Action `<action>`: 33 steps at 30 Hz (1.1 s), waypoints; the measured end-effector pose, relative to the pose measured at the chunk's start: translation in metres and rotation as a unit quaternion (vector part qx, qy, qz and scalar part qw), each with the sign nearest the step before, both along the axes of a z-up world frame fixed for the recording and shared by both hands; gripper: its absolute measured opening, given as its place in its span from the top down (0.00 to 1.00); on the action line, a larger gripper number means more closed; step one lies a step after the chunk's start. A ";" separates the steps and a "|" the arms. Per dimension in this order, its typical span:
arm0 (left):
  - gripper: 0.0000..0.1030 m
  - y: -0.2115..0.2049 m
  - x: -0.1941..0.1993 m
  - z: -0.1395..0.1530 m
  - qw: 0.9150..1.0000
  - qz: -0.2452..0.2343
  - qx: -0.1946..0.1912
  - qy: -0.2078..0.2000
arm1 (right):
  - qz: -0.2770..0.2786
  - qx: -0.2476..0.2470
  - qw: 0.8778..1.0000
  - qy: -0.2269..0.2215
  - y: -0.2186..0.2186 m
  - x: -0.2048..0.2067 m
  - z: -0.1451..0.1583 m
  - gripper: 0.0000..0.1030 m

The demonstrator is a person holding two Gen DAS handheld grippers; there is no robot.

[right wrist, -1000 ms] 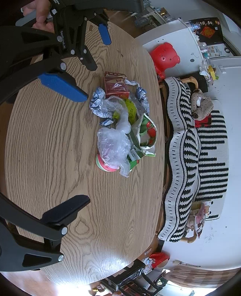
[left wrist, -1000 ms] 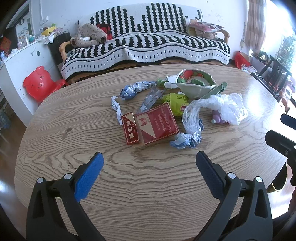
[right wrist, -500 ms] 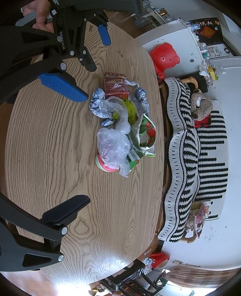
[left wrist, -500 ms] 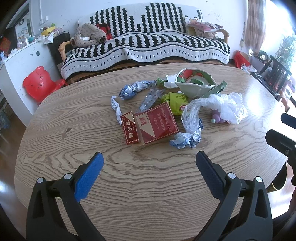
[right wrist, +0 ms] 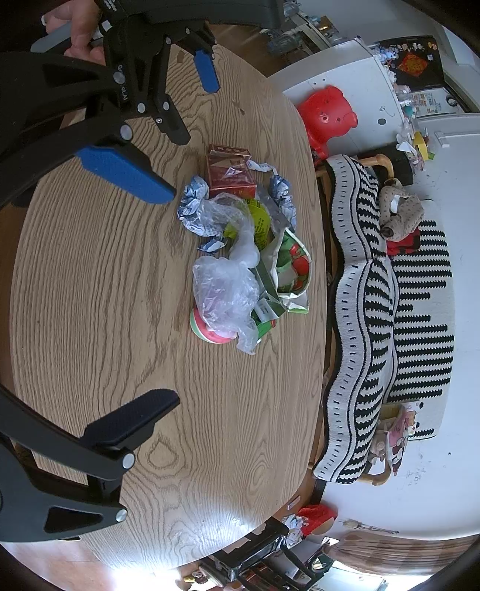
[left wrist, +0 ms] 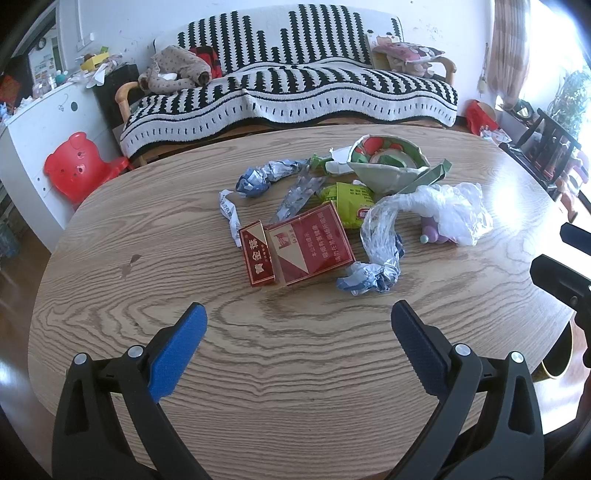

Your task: Collect trash

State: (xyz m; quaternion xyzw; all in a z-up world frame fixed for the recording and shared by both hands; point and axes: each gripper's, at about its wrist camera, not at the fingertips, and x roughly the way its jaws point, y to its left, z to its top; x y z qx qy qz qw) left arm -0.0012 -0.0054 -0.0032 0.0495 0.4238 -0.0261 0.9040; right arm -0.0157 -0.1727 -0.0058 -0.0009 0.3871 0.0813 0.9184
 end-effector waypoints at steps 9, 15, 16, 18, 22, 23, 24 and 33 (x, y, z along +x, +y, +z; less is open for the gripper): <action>0.06 -0.001 0.000 0.000 1.000 0.000 0.000 0.001 | 0.001 0.000 1.000 -0.001 0.001 0.001 0.000 0.05; 0.06 -0.002 -0.002 -0.003 1.000 -0.004 0.000 0.004 | 0.002 0.001 1.000 0.000 0.001 0.001 0.000 0.05; 0.06 -0.002 -0.002 -0.004 1.000 -0.004 0.002 0.004 | 0.002 0.001 1.000 0.000 0.001 0.001 0.000 0.05; 0.06 0.002 -0.002 -0.004 1.000 -0.004 0.003 0.005 | 0.002 0.001 1.000 0.000 0.002 0.001 0.001 0.05; 0.06 0.011 0.000 -0.004 1.000 0.000 -0.001 0.008 | 0.003 0.001 1.000 -0.001 0.004 0.001 0.001 0.05; 0.06 0.013 0.000 -0.004 1.000 0.000 -0.001 0.008 | 0.004 0.000 1.000 -0.001 0.006 0.001 0.001 0.05; 0.06 0.015 0.000 -0.004 1.000 0.000 -0.001 0.008 | 0.005 0.000 1.000 -0.001 0.008 0.001 0.001 0.05; 0.06 0.027 0.010 -0.012 0.995 -0.082 0.063 0.009 | 0.028 -0.034 0.999 -0.006 0.020 0.016 -0.009 0.05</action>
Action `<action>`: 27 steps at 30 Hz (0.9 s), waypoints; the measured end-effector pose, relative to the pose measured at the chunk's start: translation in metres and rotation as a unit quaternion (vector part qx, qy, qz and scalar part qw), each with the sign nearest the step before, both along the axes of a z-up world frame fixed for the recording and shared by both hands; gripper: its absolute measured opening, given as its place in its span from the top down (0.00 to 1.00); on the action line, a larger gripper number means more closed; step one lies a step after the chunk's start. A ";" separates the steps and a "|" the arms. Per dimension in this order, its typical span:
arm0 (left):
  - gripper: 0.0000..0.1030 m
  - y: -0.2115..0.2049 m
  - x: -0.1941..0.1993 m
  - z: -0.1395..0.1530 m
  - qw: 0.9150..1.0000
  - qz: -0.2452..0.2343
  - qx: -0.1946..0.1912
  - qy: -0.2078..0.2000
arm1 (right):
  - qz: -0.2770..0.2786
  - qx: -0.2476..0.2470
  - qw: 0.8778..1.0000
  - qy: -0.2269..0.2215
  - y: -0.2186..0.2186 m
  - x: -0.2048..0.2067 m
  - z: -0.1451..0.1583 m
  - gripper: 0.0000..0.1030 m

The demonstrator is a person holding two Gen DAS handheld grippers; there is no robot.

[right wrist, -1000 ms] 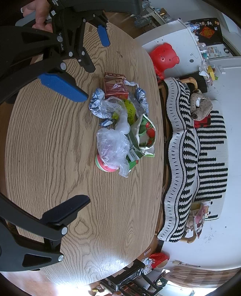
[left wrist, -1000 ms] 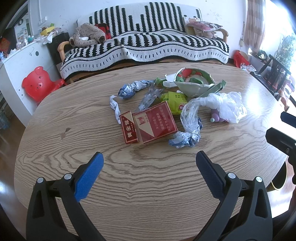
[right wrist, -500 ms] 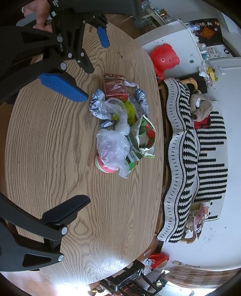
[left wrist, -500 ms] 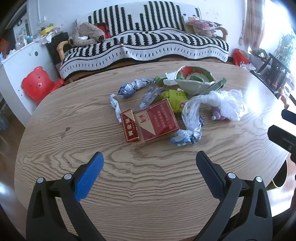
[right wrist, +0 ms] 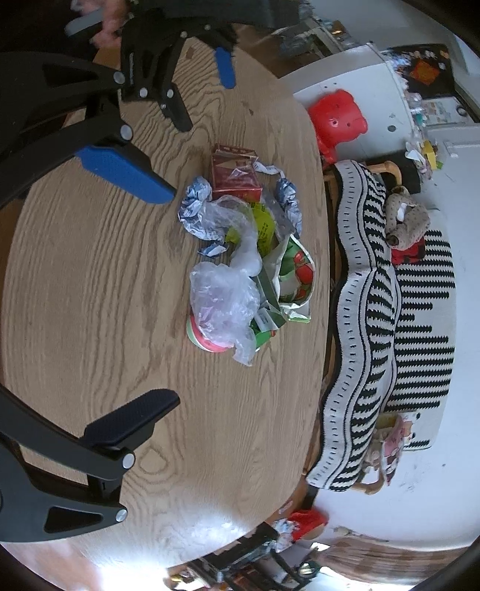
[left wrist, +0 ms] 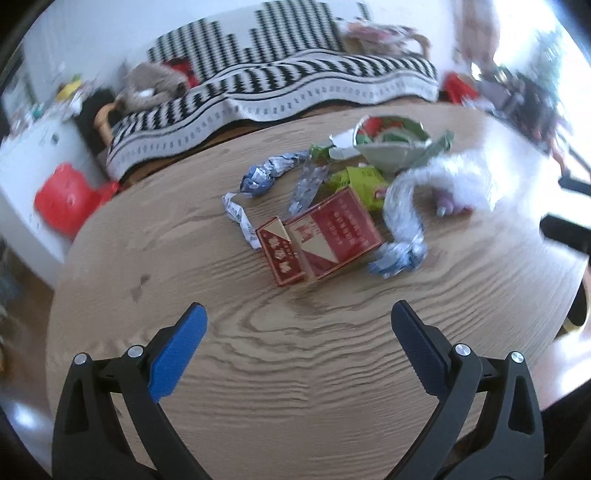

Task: Collect trash
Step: 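Grasp the red cigarette box with the left tool while the right tool grasps the clear plastic bag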

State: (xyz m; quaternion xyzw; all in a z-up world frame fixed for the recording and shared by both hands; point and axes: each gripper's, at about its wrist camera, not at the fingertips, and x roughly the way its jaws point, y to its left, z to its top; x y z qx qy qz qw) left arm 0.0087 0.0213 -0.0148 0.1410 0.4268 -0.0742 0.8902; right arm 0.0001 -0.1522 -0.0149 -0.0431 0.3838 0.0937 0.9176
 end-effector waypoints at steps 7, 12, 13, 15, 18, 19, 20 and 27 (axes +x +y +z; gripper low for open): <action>0.06 0.009 0.031 -0.034 0.992 -0.115 0.043 0.005 | 0.034 -0.054 0.998 -0.001 0.022 0.041 -0.019 0.06; 0.05 -0.010 0.051 -0.051 0.984 -0.149 0.095 -0.012 | 0.024 -0.063 0.998 0.007 0.026 0.076 -0.035 0.14; 0.06 -0.011 0.055 -0.050 0.984 -0.153 0.091 -0.020 | 0.023 -0.062 0.998 0.010 0.027 0.080 -0.037 0.16; 0.06 -0.010 0.065 -0.050 0.984 -0.148 0.094 -0.017 | 0.022 -0.068 0.997 0.017 0.029 0.087 -0.043 0.21; 0.06 -0.010 0.078 -0.050 0.987 -0.143 0.076 -0.014 | 0.021 -0.084 0.996 0.025 0.036 0.094 -0.053 0.41; 0.06 -0.010 0.080 -0.050 0.987 -0.142 0.075 -0.014 | 0.021 -0.084 0.996 0.028 0.037 0.096 -0.056 0.55; 0.12 -0.011 0.081 -0.050 0.987 -0.141 0.076 -0.014 | 0.021 -0.078 0.996 0.031 0.036 0.097 -0.056 0.69; 0.28 -0.004 0.072 -0.040 0.989 -0.137 0.052 -0.010 | 0.014 -0.004 1.000 0.012 0.016 0.078 -0.025 0.86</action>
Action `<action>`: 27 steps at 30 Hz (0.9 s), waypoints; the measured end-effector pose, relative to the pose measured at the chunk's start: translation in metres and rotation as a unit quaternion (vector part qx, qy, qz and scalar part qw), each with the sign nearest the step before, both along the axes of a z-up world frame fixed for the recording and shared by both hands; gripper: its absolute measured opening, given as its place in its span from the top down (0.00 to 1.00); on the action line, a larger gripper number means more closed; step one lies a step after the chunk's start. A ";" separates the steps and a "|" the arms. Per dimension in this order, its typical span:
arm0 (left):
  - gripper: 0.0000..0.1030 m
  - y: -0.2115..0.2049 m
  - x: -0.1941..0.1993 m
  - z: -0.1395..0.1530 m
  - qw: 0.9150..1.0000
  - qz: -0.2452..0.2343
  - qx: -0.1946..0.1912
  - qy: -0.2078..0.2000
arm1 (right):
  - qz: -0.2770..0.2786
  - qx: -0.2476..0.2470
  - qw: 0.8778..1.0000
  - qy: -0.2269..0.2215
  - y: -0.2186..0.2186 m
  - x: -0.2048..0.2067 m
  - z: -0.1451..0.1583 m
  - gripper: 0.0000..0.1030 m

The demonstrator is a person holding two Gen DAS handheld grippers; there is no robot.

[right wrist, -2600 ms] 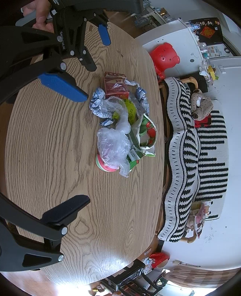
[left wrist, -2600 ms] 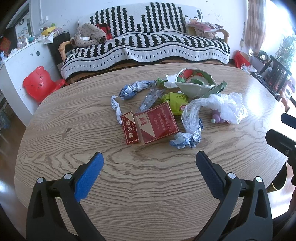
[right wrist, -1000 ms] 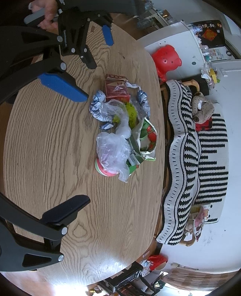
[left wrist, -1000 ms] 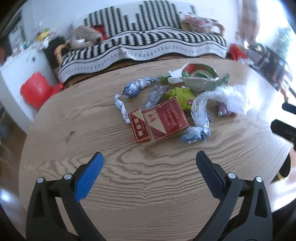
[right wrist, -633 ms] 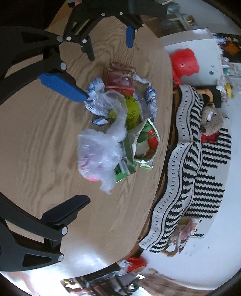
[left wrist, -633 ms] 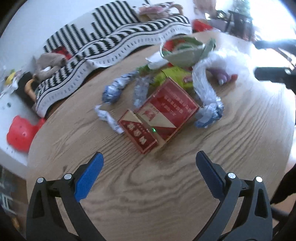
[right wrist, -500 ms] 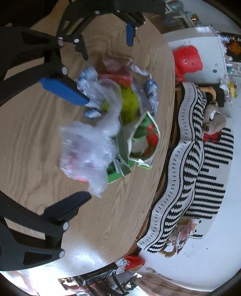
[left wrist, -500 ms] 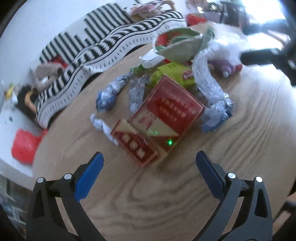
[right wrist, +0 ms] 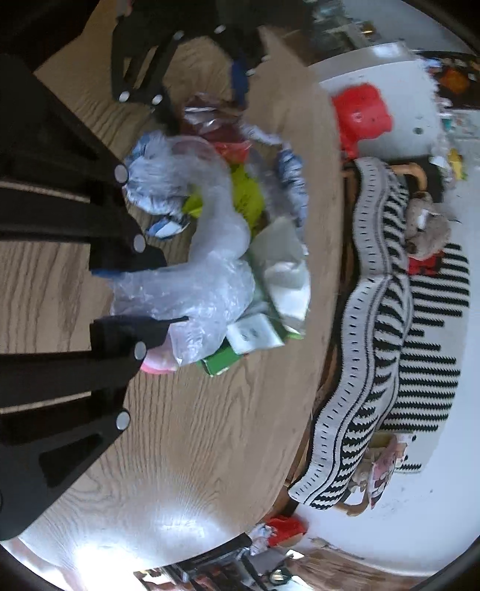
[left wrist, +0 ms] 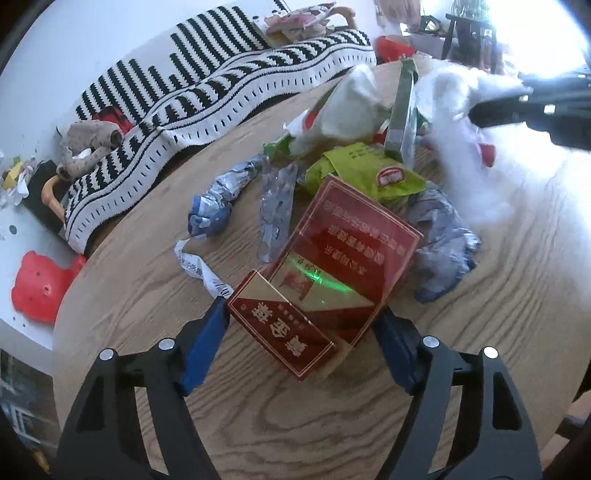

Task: Collect trash
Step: 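Grasp the red cigarette box with the left tool while the right tool grasps the clear plastic bag, then carry the plastic bag in the right tool over the black bin while the left tool carries the box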

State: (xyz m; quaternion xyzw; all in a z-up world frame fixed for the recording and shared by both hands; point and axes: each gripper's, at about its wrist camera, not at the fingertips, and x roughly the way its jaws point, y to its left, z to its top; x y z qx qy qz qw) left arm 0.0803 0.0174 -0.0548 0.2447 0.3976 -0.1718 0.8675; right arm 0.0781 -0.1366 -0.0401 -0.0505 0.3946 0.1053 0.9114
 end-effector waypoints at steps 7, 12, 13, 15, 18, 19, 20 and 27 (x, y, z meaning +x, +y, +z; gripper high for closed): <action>0.31 0.027 -0.011 0.033 0.995 0.053 -0.083 0.022 | -0.012 0.081 0.997 -0.013 -0.034 -0.031 0.030 0.88; 0.33 0.025 -0.018 0.054 0.989 0.084 -0.120 0.014 | -0.037 0.110 0.993 -0.021 -0.071 -0.051 0.045 0.88; 0.33 0.021 -0.022 0.058 0.988 0.085 -0.127 0.011 | -0.044 0.115 0.992 -0.023 -0.081 -0.056 0.047 0.88; 0.33 0.004 -0.028 0.067 0.987 0.080 -0.142 0.006 | -0.062 0.123 0.990 -0.027 -0.101 -0.065 0.051 0.88; 0.34 -0.033 -0.032 0.078 0.985 0.056 -0.161 0.005 | -0.100 0.123 0.987 -0.036 -0.142 -0.085 0.054 0.88; 0.34 -0.050 -0.034 0.082 0.985 0.043 -0.167 0.004 | -0.117 0.125 0.985 -0.037 -0.159 -0.093 0.054 0.88; 0.34 -0.064 -0.036 0.084 0.985 0.034 -0.169 0.003 | -0.132 0.127 0.982 -0.037 -0.176 -0.100 0.054 0.88; 0.38 -0.217 -0.067 0.087 0.976 -0.084 -0.200 0.023 | -0.268 0.127 0.953 -0.056 -0.312 -0.176 0.046 0.88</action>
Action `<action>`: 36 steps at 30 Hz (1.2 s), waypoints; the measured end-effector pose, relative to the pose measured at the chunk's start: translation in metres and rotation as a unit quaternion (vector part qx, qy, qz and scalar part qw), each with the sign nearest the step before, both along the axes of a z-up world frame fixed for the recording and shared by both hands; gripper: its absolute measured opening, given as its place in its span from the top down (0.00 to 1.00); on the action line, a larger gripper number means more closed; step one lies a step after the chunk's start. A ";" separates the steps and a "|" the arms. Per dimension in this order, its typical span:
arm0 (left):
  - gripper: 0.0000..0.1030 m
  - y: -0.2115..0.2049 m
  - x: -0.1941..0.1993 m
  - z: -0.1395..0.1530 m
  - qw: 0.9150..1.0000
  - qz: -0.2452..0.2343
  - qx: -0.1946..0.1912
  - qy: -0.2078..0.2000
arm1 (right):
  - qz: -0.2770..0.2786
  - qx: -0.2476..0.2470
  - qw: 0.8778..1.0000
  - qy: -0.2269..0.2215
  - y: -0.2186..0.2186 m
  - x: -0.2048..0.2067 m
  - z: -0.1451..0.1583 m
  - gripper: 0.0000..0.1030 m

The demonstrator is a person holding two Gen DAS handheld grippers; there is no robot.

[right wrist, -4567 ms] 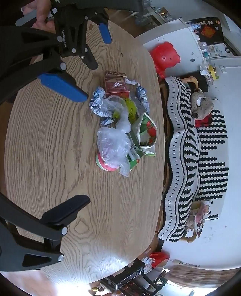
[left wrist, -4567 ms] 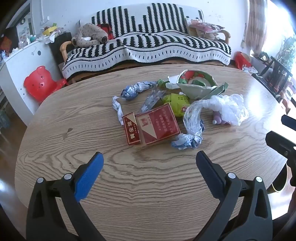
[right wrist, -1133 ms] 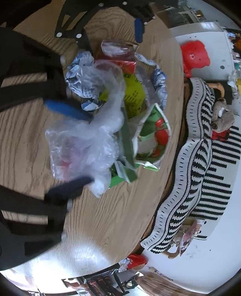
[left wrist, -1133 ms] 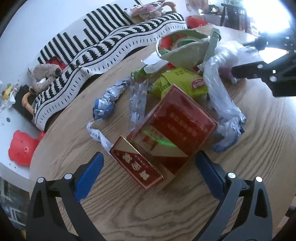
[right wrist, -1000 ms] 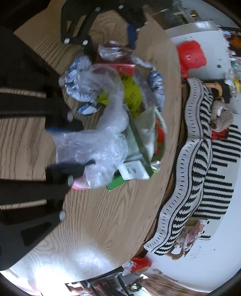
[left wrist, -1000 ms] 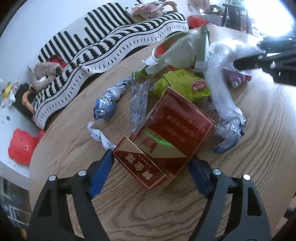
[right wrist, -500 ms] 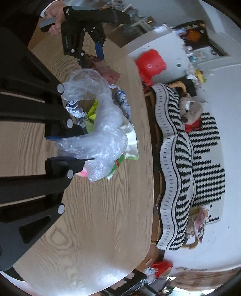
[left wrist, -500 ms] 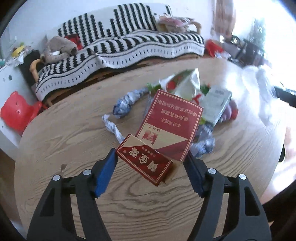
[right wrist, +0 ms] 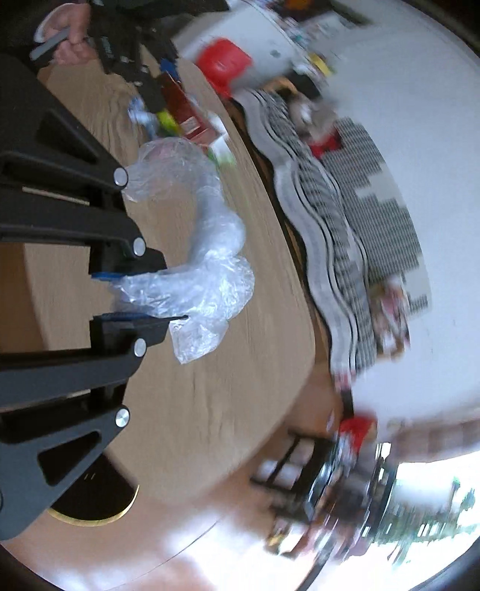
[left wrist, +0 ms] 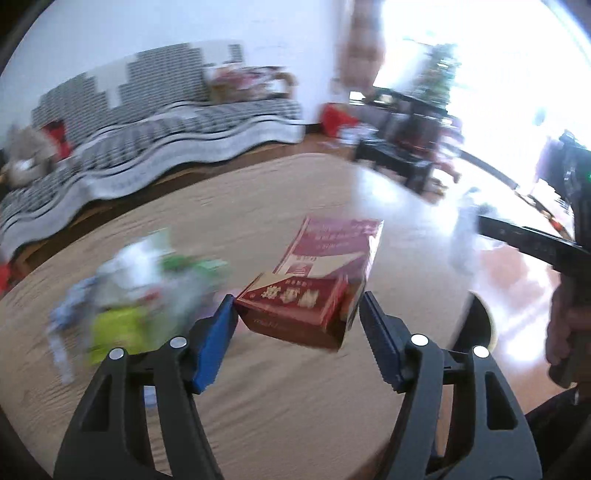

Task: Collect trash
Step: 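Carry the plastic bag in the right tool over the black bin while the left tool carries the box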

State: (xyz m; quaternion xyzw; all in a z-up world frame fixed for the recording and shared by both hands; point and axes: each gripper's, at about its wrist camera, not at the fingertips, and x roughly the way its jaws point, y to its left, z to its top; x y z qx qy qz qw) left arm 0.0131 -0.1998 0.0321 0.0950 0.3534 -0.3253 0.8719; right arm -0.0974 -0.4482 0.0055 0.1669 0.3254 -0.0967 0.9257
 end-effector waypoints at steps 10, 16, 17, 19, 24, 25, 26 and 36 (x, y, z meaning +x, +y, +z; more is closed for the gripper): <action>0.87 -0.187 -0.033 -0.062 0.988 -0.129 0.006 0.082 | -0.149 0.032 0.987 0.050 -0.151 -0.124 -0.066 0.88; 0.73 -0.228 -0.045 -0.069 0.977 -0.203 0.036 0.058 | -0.175 0.051 0.980 0.078 -0.191 -0.179 -0.099 0.88; 0.37 -0.229 -0.044 -0.067 0.977 -0.203 0.042 0.045 | -0.174 0.052 0.980 0.081 -0.194 -0.182 -0.102 0.88; 0.06 -0.226 -0.051 -0.061 0.978 -0.203 0.041 0.009 | -0.175 0.051 0.980 0.083 -0.193 -0.184 -0.104 0.88; 0.06 -0.241 -0.073 -0.074 0.967 -0.233 0.090 -0.047 | -0.169 0.057 0.981 0.079 -0.189 -0.174 -0.099 0.88; 0.06 -0.247 -0.072 -0.081 0.963 -0.240 0.111 -0.056 | -0.167 0.060 0.981 0.076 -0.187 -0.173 -0.097 0.88; 0.06 -0.250 -0.072 -0.087 0.960 -0.240 0.128 -0.063 | -0.166 0.060 0.982 0.075 -0.186 -0.170 -0.096 0.88; 0.23 -0.249 -0.042 -0.093 0.966 -0.224 0.116 -0.051 | -0.154 0.052 0.982 0.095 -0.182 -0.152 -0.102 0.88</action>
